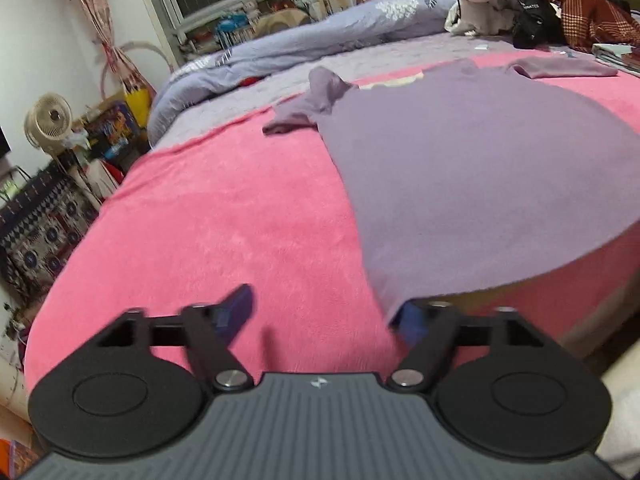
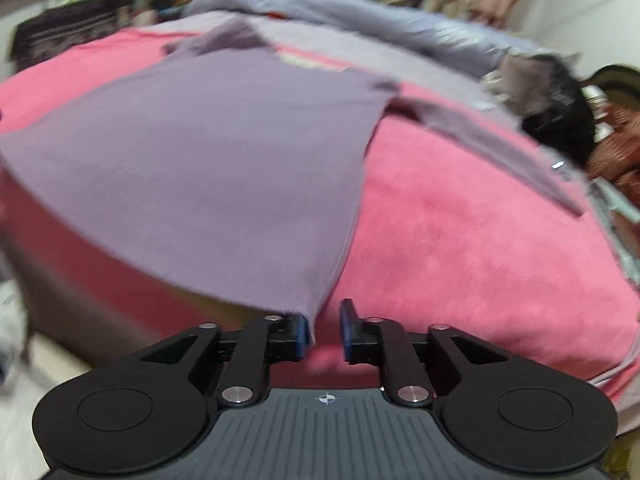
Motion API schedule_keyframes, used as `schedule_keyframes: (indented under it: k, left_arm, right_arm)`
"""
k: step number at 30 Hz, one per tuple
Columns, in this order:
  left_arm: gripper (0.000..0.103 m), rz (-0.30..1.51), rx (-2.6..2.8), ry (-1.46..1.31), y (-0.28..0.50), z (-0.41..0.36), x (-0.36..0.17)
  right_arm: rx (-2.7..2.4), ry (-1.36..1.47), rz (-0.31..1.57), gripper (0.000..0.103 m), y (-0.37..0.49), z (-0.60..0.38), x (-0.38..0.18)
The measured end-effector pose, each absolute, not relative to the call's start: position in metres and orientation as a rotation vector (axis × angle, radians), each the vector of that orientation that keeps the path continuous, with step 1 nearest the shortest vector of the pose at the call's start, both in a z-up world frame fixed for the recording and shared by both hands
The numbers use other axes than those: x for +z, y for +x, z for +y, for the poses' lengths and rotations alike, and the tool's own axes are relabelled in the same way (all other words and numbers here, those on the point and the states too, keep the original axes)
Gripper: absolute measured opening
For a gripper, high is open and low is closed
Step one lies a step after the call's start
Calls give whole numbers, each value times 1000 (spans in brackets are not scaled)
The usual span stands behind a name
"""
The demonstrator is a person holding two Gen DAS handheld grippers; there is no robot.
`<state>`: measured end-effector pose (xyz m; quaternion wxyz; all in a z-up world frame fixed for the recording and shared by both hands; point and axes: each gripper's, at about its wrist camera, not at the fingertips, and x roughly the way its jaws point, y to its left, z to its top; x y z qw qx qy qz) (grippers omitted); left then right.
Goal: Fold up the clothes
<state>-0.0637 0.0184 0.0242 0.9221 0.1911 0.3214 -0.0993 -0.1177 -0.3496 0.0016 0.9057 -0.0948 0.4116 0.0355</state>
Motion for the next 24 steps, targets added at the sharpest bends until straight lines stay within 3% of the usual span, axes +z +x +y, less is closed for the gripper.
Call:
schedule_keyframes:
  k: [4, 8, 10, 14, 18, 24]
  left_arm:
    - [88, 672, -184, 371, -81, 43, 39]
    - [88, 602, -121, 310, -72, 60, 69]
    - [89, 553, -110, 234, -62, 61, 84]
    - [92, 487, -234, 79, -39, 45, 100]
    - [92, 502, -323, 66, -4, 0, 88]
    - [92, 586, -418, 77, 40, -52, 60]
  right_arm:
    - [104, -59, 835, 28, -128, -380, 33]
    - [96, 15, 690, 44, -103, -385, 67]
    - [116, 3, 622, 44, -82, -372, 73]
    - [162, 4, 571, 44, -28, -337, 61]
    - [187, -6, 654, 44, 15, -310, 28]
    - [229, -72, 691, 45, -18, -327, 8]
